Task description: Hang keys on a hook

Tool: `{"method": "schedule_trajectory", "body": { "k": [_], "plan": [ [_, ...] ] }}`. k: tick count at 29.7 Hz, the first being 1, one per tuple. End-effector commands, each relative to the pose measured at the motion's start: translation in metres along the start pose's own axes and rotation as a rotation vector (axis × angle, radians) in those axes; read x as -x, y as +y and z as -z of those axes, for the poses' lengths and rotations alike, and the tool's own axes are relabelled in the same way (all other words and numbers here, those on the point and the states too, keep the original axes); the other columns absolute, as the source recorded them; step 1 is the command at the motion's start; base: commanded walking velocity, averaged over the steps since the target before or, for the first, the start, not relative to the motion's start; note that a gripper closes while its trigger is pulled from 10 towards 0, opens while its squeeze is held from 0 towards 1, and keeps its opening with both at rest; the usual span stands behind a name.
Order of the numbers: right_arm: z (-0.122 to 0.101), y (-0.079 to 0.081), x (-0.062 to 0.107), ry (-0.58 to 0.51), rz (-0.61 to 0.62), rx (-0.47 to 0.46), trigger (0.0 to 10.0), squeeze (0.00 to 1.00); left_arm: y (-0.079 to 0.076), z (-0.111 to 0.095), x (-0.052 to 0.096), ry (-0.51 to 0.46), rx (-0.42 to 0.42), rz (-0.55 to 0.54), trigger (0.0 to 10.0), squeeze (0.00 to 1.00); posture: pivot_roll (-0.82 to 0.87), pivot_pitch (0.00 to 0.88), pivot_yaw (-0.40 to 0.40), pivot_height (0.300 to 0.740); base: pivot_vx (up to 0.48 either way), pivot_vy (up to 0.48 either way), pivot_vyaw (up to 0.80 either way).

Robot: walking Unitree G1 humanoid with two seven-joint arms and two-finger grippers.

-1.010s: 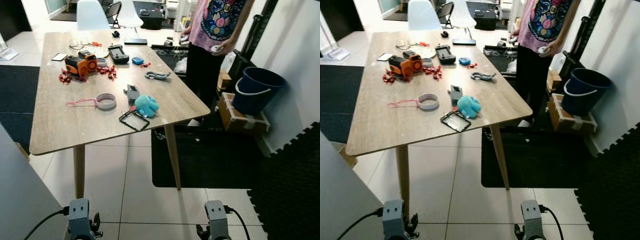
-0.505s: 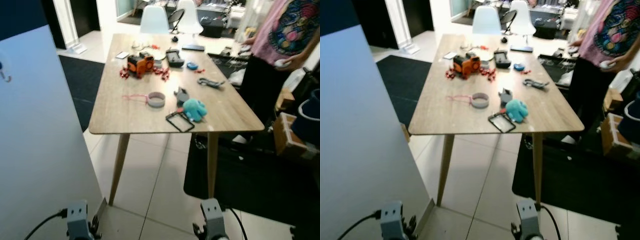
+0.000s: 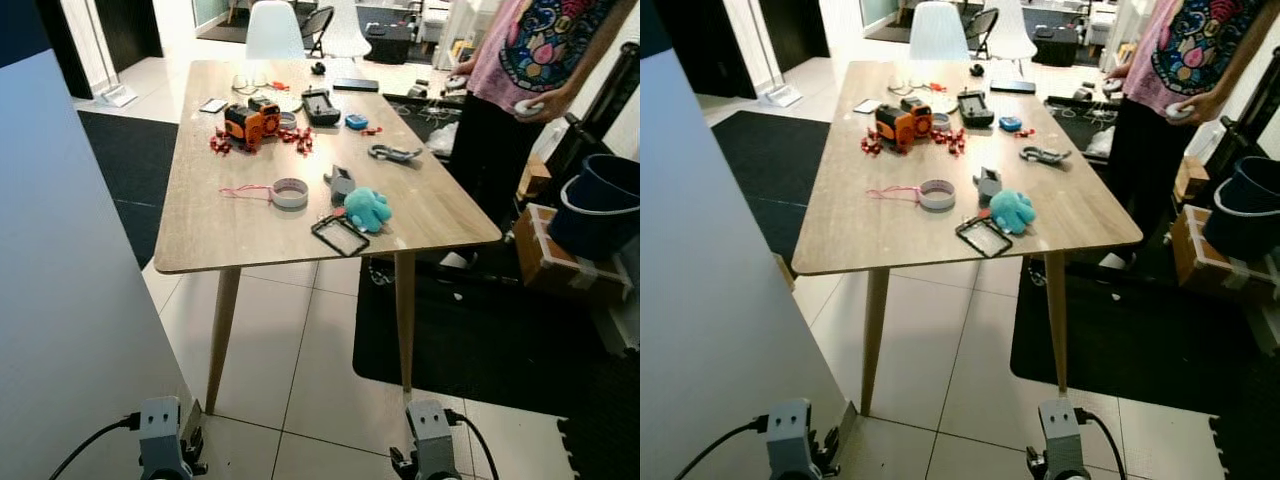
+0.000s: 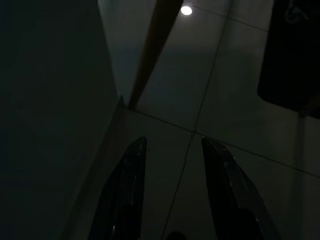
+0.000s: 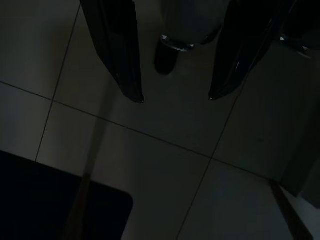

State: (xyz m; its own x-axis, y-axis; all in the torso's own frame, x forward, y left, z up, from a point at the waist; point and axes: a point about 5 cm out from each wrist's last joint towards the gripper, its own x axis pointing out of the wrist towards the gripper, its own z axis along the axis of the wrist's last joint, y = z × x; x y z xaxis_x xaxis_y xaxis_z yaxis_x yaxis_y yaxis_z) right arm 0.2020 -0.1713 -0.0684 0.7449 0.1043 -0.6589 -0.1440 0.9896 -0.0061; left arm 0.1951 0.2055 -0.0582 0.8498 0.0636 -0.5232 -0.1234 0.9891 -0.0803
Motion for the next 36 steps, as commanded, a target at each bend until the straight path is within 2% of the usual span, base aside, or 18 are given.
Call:
{"method": "schedule_trajectory", "body": {
  "k": [1,21,36],
  "plan": [
    [0.0046,-0.0007,0.0016,0.016,0.004,-0.012,10.0,0.0,-0.0054,0.0031,0.0007,0.01,0.007,0.015,10.0,0.0,0.05,0.057,-0.037,0.74,0.0,0.0,0.0],
    [0.0051,0.0007,0.0016,0.016,0.002,-0.011,10.0,0.0,-0.0033,0.0018,0.0017,-0.007,-0.008,0.021,10.0,0.0,0.06,0.048,-0.039,0.74,0.0,0.0,0.0],
    [0.0048,-0.0003,0.0014,0.019,0.005,-0.014,10.0,0.0,-0.0049,0.0005,0.0003,-0.006,-0.006,0.018,10.0,0.0,0.06,0.052,-0.038,0.74,0.0,-0.458,0.0]
  ]
}}
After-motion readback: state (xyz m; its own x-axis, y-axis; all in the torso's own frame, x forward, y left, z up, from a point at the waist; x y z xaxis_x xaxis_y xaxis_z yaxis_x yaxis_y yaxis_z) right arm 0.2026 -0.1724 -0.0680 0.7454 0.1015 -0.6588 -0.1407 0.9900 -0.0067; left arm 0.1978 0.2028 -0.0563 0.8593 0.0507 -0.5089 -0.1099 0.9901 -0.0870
